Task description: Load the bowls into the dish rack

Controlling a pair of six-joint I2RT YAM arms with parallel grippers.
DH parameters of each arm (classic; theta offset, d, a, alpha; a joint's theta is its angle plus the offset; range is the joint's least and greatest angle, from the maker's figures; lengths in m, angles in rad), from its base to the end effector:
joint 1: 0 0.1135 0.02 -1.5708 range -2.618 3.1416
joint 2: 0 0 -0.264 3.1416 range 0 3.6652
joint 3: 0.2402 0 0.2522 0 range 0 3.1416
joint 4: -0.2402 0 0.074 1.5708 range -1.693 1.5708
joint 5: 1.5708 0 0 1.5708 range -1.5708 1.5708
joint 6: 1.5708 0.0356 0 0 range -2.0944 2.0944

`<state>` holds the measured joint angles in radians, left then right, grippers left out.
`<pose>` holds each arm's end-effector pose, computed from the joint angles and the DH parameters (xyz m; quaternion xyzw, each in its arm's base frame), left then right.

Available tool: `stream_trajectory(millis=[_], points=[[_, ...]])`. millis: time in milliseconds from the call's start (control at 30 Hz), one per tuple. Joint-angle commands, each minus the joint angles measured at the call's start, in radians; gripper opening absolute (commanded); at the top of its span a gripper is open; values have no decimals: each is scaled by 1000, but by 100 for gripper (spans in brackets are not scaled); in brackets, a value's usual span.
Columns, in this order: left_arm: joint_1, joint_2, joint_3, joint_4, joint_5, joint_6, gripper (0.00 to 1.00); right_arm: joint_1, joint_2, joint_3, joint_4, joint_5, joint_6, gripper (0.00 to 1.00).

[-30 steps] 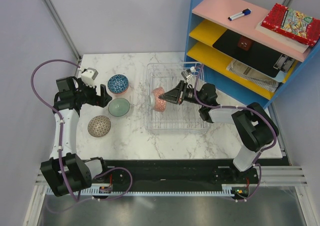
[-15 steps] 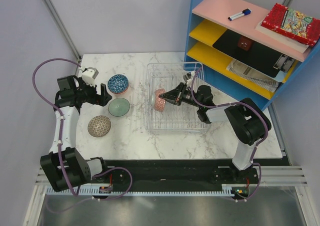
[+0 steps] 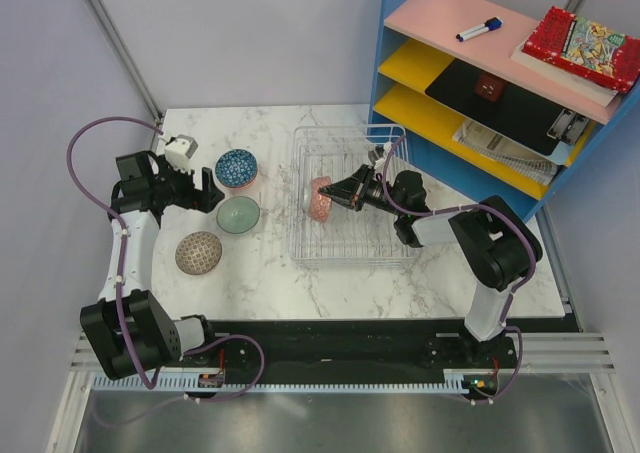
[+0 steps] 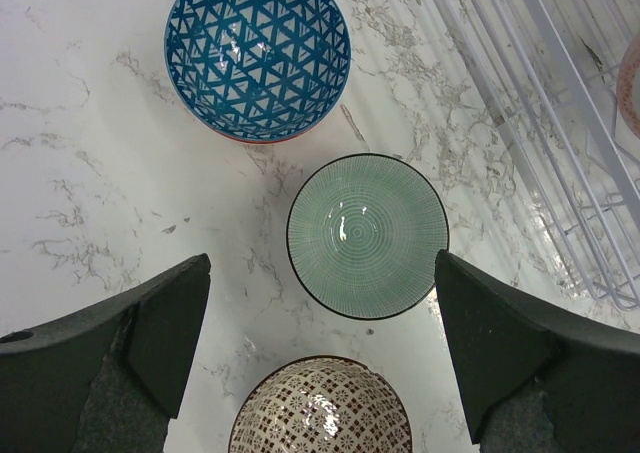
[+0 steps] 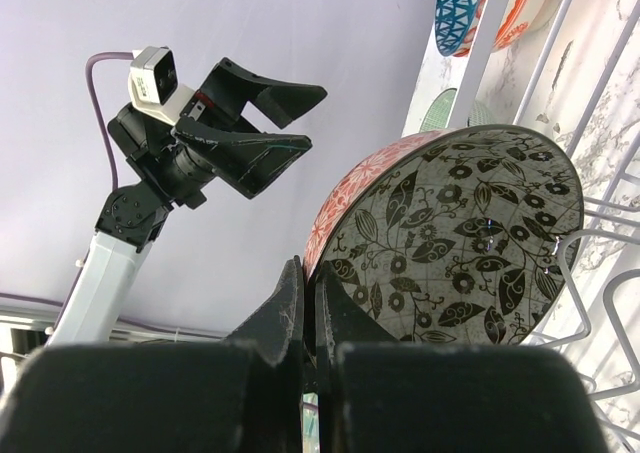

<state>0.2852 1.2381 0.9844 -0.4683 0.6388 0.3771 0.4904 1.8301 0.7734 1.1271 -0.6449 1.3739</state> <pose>0.2583 0.0536 0.2918 0.1689 0.8583 -0.1435 0.4627 0.3098 0.1896 0.1921 0.0669 0.6837 0.6859 0.2401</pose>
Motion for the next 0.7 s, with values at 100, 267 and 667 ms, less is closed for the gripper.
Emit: stream_trajectory(millis=[100, 267, 667], points=[[6, -22, 37, 30, 21, 37, 100, -4, -2, -14, -6, 27, -44, 0], [3, -23, 40, 28, 16, 40, 100, -4, 0, -25, -39, 37, -68, 0], [6, -11, 34, 28, 22, 48, 100, -3, -2, 38, 0, 4, -26, 0]])
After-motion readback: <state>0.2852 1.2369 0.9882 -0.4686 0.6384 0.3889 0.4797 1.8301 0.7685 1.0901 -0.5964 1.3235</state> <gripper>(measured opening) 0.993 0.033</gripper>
